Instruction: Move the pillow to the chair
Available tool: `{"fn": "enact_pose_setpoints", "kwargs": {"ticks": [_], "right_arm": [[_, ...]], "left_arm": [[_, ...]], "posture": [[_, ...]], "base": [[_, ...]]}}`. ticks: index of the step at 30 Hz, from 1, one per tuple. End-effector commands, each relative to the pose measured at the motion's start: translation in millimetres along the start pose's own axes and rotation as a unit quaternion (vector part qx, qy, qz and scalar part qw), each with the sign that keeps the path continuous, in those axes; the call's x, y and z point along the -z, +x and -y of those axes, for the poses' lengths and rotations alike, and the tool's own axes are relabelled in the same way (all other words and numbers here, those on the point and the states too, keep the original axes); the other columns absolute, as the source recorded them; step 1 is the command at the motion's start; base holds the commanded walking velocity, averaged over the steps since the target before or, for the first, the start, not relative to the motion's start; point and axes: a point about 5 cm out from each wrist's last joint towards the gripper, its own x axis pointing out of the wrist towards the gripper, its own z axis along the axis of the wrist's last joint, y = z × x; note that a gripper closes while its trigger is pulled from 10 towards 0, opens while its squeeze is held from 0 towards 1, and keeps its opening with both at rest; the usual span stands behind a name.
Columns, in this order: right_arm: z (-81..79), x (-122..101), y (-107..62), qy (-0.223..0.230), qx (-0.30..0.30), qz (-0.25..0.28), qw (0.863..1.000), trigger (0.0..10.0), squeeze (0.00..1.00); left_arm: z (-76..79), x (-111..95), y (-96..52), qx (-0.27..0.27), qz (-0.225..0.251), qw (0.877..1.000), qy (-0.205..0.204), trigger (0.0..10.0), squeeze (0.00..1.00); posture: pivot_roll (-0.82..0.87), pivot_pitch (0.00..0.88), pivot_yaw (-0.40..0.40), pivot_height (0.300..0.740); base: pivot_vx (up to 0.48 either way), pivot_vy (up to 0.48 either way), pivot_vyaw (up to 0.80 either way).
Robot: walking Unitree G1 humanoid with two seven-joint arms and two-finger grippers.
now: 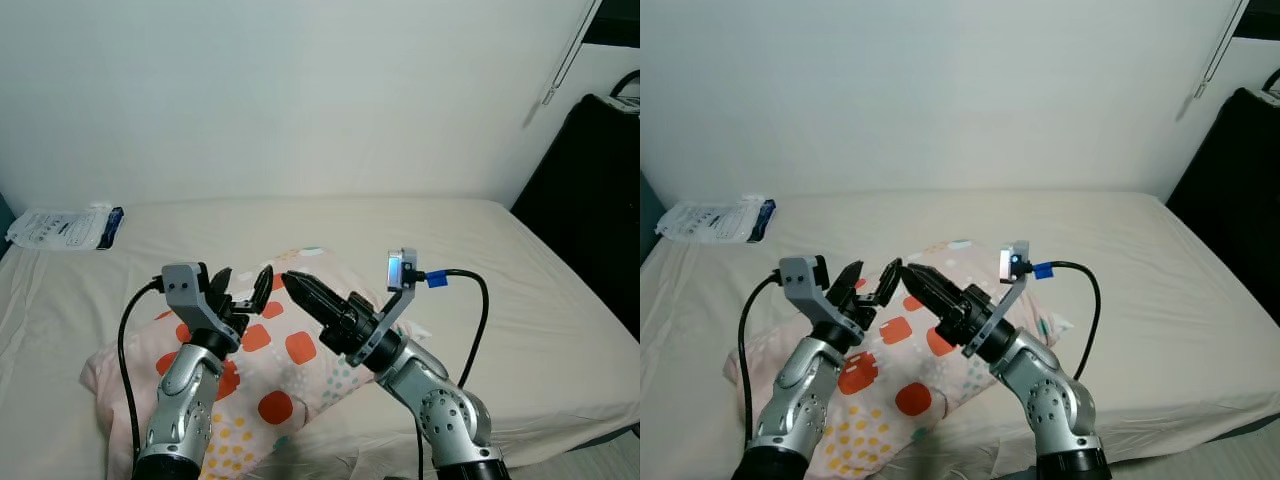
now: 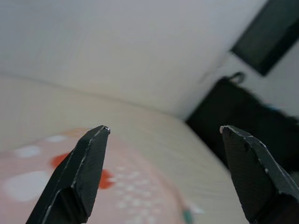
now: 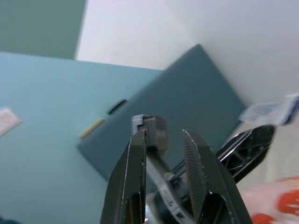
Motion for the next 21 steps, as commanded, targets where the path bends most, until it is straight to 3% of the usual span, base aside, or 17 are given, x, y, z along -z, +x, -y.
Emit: {"fn": "enact_pose_setpoints", "kwargs": {"ticks": [1, 2, 4, 7, 11, 15, 21], "right_arm": [[1.1, -7, -1.2, 0.008, 0.004, 0.019, 1.000, 10.0, 0.00], [1.1, -7, -1.2, 0.008, 0.004, 0.019, 1.000, 10.0, 0.00], [19.2, -5, -2.6, 0.006, 0.077, 0.017, 0.997, 10.0, 0.00], [18.0, -7, -2.2, 0.014, 0.071, 0.021, 0.997, 10.0, 0.00], [-5.8, -16, 3.3, 0.057, -0.020, 0.048, 0.997, 10.0, 0.00], [-9.1, -19, 5.4, 0.052, -0.028, 0.052, 0.997, 10.0, 0.00], [-30.5, -26, 7.7, 0.070, -0.111, 0.058, 0.990, 10.0, 0.00]], "left_arm": [[8.0, 2, 0.3, 0.025, -0.005, 0.999, -0.039, 10.0, 0.00], [8.0, 2, 0.3, 0.025, -0.005, 0.999, -0.039, 10.0, 0.00], [9.2, 0, -0.6, 0.030, -0.001, 0.998, -0.058, 10.0, 0.00], [9.9, -1, -1.1, 0.032, 0.002, 0.997, -0.072, 10.0, 0.00], [14.0, -5, -3.2, 0.051, 0.002, 0.993, -0.108, 10.0, 0.00], [15.6, -4, -5.8, 0.062, -0.011, 0.992, -0.112, 10.0, 0.00], [16.5, -2, -8.0, 0.067, -0.023, 0.991, -0.113, 10.0, 0.00]], "posture": [[0.08, 0.000, -0.072, 0.740], [0.08, 0.000, -0.072, 0.740], [0.08, 0.000, -0.070, 0.740], [0.08, 0.000, -0.071, 0.740], [0.08, 0.000, -0.070, 0.740], [0.08, 0.000, -0.068, 0.740], [0.08, 0.000, -0.068, 0.740]], "base": [[0.000, 0.000, 0.00], [0.000, 0.000, 0.00], [0.000, 0.000, 0.00], [0.000, 0.000, 0.00], [0.000, 0.000, 0.00], [0.000, 0.000, 0.00], [0.000, 0.000, 0.00]]}}
